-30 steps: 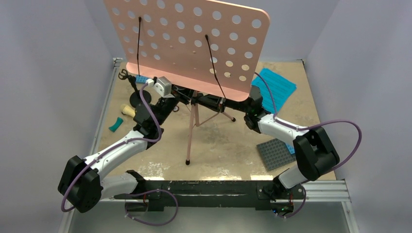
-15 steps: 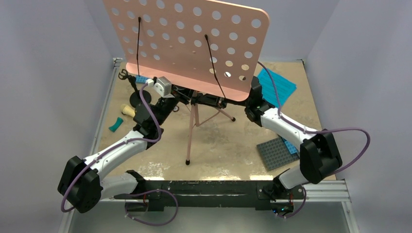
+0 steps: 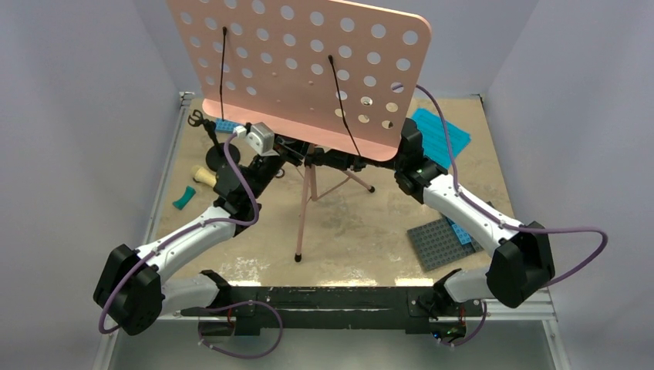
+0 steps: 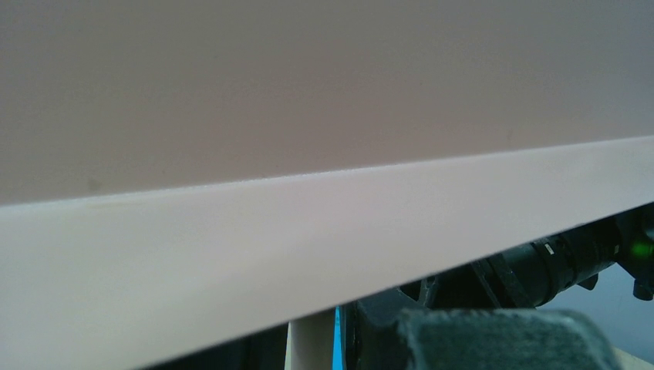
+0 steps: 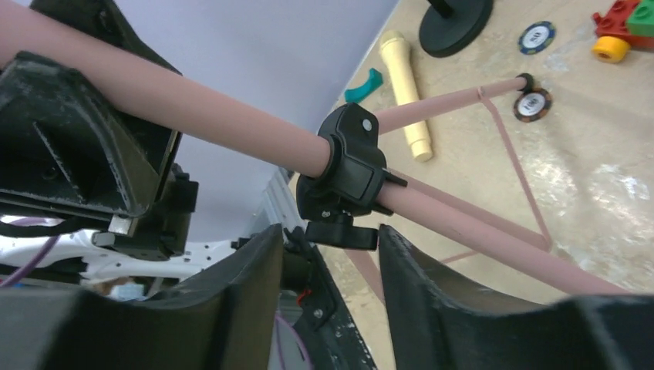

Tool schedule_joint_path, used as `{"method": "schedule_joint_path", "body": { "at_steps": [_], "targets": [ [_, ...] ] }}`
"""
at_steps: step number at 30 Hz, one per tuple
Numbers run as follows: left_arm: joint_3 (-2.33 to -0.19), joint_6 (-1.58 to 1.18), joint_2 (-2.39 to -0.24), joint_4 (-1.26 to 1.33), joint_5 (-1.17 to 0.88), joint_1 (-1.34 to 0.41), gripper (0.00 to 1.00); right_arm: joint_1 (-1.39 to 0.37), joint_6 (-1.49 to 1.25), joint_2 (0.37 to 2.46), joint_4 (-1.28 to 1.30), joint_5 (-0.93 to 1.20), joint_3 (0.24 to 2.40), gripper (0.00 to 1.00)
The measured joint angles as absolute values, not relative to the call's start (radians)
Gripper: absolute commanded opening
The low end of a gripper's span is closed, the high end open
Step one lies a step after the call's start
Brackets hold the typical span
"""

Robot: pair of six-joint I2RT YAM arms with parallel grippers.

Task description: Pack up the instrument practice props

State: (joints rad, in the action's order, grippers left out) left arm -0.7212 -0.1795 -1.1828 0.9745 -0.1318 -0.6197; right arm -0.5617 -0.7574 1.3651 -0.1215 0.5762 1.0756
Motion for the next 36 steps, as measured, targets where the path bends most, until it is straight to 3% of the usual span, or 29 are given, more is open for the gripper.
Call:
{"method": "schedule_joint_path", "body": {
  "at_steps": [6, 14, 23, 26, 34, 35, 36],
  "targets": [
    [-0.721, -0.169, -1.183, 0.975, -0.136, -0.620, 0.00, -0.558, -0.910, 1.410, -0.208, 0.674, 1.025, 0.65],
    [-0.721, -0.164, -1.182, 0.974, -0.138, -0.620, 0.00, -0.558, -1.047, 1.454, -0.299, 0.735, 1.021, 0.51],
    [-0.718, -0.160, -1.175, 0.967, -0.136, -0.619, 0.00, -0.543, -1.198, 1.537, -0.447, 0.791, 1.015, 0.24],
    [-0.716, -0.159, -1.172, 0.967, -0.135, -0.619, 0.00, -0.541, -1.220, 1.539, -0.475, 0.796, 1.007, 0.00],
    [-0.714, -0.156, -1.169, 0.967, -0.135, -0.620, 0.00, -0.537, -1.162, 1.523, -0.439, 0.777, 1.008, 0.00],
    [-0.713, -0.157, -1.168, 0.968, -0.136, -0.620, 0.00, -0.537, -1.153, 1.517, -0.429, 0.777, 1.009, 0.04],
    [-0.713, -0.157, -1.167, 0.968, -0.136, -0.622, 0.00, -0.536, -1.146, 1.513, -0.422, 0.778, 1.009, 0.17]
  ]
}}
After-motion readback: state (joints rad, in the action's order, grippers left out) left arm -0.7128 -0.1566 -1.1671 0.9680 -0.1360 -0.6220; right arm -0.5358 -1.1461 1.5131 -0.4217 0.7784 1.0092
